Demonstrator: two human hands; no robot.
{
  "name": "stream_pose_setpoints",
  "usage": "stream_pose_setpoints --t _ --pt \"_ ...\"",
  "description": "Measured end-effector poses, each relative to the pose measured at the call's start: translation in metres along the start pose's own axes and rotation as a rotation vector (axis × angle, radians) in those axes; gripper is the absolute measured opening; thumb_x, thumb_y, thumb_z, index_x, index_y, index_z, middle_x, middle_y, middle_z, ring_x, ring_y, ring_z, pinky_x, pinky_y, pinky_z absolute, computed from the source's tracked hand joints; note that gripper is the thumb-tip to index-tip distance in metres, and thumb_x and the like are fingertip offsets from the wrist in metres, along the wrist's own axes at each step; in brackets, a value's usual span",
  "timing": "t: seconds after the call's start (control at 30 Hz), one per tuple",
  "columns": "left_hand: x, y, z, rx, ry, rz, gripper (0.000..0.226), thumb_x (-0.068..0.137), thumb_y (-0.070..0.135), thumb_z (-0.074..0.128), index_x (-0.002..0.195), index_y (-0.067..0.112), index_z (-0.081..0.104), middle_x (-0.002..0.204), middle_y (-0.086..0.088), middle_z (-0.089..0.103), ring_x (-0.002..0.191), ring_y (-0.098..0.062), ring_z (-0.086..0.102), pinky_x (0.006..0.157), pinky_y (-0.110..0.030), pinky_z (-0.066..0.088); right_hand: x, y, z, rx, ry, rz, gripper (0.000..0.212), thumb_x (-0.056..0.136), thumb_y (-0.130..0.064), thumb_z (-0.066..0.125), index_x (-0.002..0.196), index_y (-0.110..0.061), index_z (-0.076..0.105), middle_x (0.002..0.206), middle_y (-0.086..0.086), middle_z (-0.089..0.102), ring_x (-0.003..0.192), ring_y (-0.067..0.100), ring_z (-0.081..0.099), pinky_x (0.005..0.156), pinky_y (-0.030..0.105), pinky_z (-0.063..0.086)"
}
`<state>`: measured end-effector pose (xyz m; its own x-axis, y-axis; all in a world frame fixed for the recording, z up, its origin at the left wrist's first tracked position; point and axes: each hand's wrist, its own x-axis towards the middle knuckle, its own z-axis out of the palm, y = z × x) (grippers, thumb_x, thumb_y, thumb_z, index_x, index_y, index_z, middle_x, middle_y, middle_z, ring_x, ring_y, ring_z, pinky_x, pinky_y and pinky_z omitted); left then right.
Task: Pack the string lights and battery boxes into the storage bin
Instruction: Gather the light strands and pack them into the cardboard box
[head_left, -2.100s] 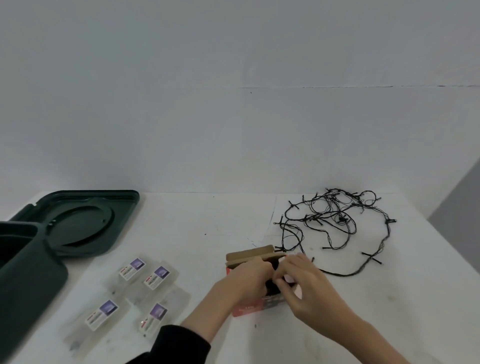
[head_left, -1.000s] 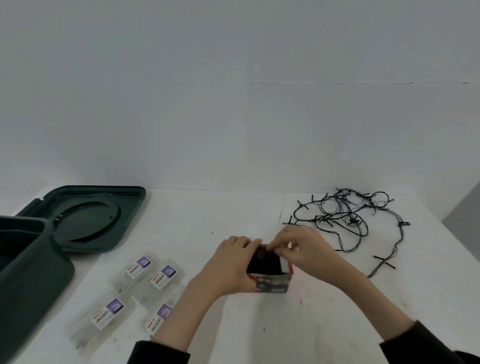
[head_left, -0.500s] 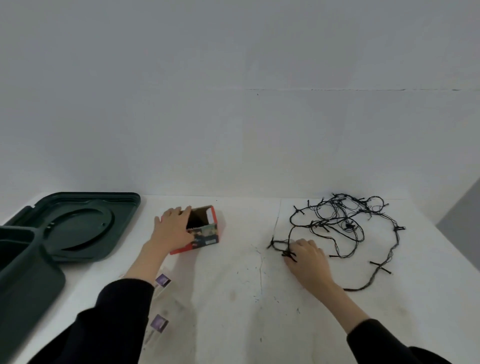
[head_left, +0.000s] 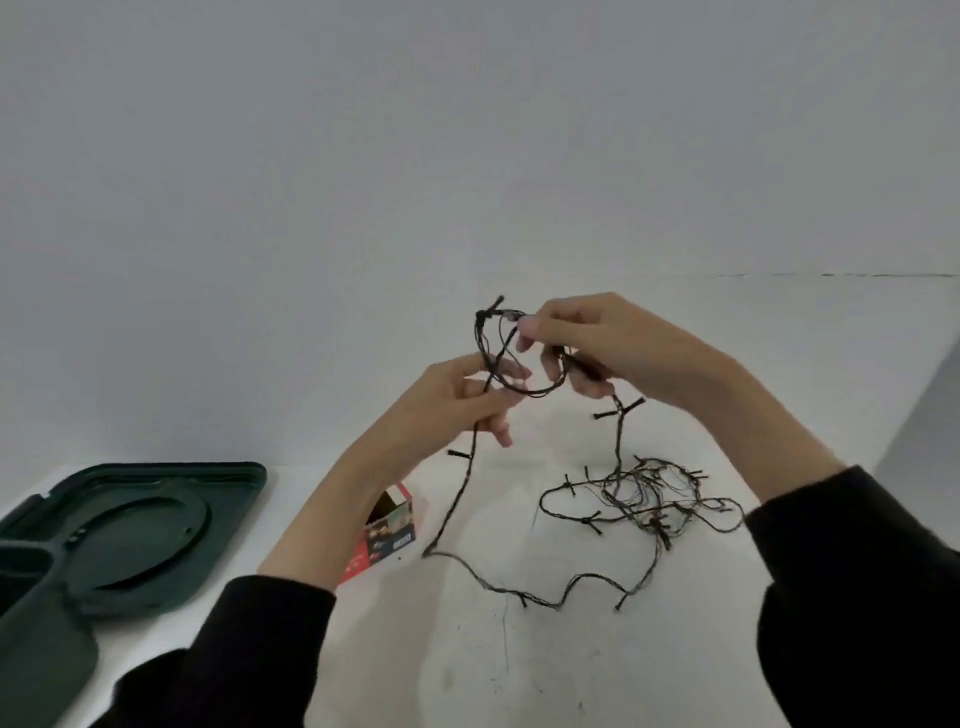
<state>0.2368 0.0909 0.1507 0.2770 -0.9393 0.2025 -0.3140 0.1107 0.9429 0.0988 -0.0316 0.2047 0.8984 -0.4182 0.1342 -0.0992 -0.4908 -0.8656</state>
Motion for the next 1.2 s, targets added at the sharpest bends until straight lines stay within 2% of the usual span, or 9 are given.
stream_pose_setpoints --t 0.17,0.27,0.43,0.57,0.63,0.73,0.87,1.03,1.2 --pt "0.008 0.007 -0.041 -0.19 0.441 0.043 0.026 0.099 0.021 0.043 0.093 0.011 0.066 0.053 0.002 0.051 0.048 -0.013 0.054 0.076 -0.042 0.055 -0.014 0.012 -0.062 -0.496 -0.125 0.208 0.017 0.081 -0.028 0.071 0.093 -0.015 0.071 0.066 0.002 0.062 0.054 0.013 0.044 0.053 0.021 0.039" --pt "0.003 0.0 -0.067 -0.215 0.605 -0.034 0.027 0.099 0.019 0.043 0.087 0.013 0.065 0.06 -0.001 0.055 0.054 -0.016 0.056 0.073 -0.035 0.05 -0.025 0.035 -0.09 -0.532 0.017 0.331 0.013 0.088 -0.018 0.063 0.086 -0.009 0.072 0.07 0.007 0.065 0.055 0.014 0.049 0.057 0.022 0.043" --pt "0.0 -0.009 -0.048 0.451 0.17 -0.271 0.036 0.092 0.026 0.058 0.127 0.022 0.053 0.113 -0.002 0.059 0.103 -0.017 0.053 0.085 -0.027 0.041 -0.025 0.009 -0.099 -0.047 0.334 0.103 0.022 0.093 -0.021 0.055 0.093 -0.005 0.069 0.071 0.01 0.062 0.06 0.018 0.052 0.066 0.025 0.047" --pt "0.017 0.038 -0.002 0.299 0.167 0.016 0.069 0.085 0.049 0.059 0.144 0.04 0.023 0.137 0.016 0.039 0.122 -0.004 0.039 0.095 -0.022 0.03 -0.009 -0.04 -0.074 -0.29 0.084 0.01 0.017 0.09 -0.023 0.061 0.088 -0.011 0.073 0.067 0.004 0.059 0.059 0.012 0.05 0.058 0.013 0.045" --pt "0.026 0.062 0.012 0.217 0.156 0.079 0.062 0.087 0.051 0.055 0.142 0.036 0.031 0.128 0.018 0.052 0.115 0.002 0.046 0.09 -0.014 0.032 -0.004 -0.056 -0.065 -0.365 0.008 -0.04 0.014 0.088 -0.023 0.063 0.079 -0.017 0.073 0.068 0.0 0.059 0.058 0.011 0.046 0.057 0.015 0.041" --pt "0.033 0.085 0.009 0.23 0.211 0.209 0.023 0.094 0.031 0.052 0.102 0.015 0.067 0.073 0.006 0.065 0.073 0.0 0.06 0.065 -0.004 0.038 0.003 -0.059 -0.072 -0.532 0.168 -0.099 0.01 0.081 -0.014 0.066 0.077 -0.019 0.073 0.069 -0.001 0.063 0.066 0.014 0.051 0.061 0.014 0.039" --pt "0.03 0.09 -0.015 -0.024 0.294 0.264 0.028 0.097 0.019 0.046 0.076 0.016 0.063 0.057 0.01 0.054 0.058 -0.003 0.05 0.076 -0.017 0.046 0.012 -0.017 -0.085 -0.946 0.517 -0.044 0.034 0.078 0.0 0.051 0.094 -0.023 0.07 0.083 0.002 0.061 0.085 0.02 0.053 0.069 0.024 0.041" --pt "0.023 0.081 -0.062 -0.55 0.496 0.14 0.029 0.1 0.02 0.041 0.074 0.017 0.055 0.048 0.012 0.048 0.048 -0.004 0.047 0.076 -0.025 0.055 0.002 0.062 -0.108 -0.465 0.695 0.283 0.023 0.088 -0.018 0.059 0.109 -0.015 0.064 0.093 0.014 0.065 0.08 0.024 0.057 0.064 0.02 0.043" --pt "0.033 0.048 -0.073 -0.318 0.617 -0.07 0.031 0.099 0.016 0.039 0.074 0.016 0.057 0.05 0.007 0.051 0.038 -0.002 0.046 0.047 -0.016 0.05 -0.007 0.041 -0.113 -0.169 0.318 0.524 0.027 0.092 -0.022 0.058 0.07 -0.007 0.063 0.055 0.007 0.062 0.042 0.014 0.048 0.041 0.019 0.036"
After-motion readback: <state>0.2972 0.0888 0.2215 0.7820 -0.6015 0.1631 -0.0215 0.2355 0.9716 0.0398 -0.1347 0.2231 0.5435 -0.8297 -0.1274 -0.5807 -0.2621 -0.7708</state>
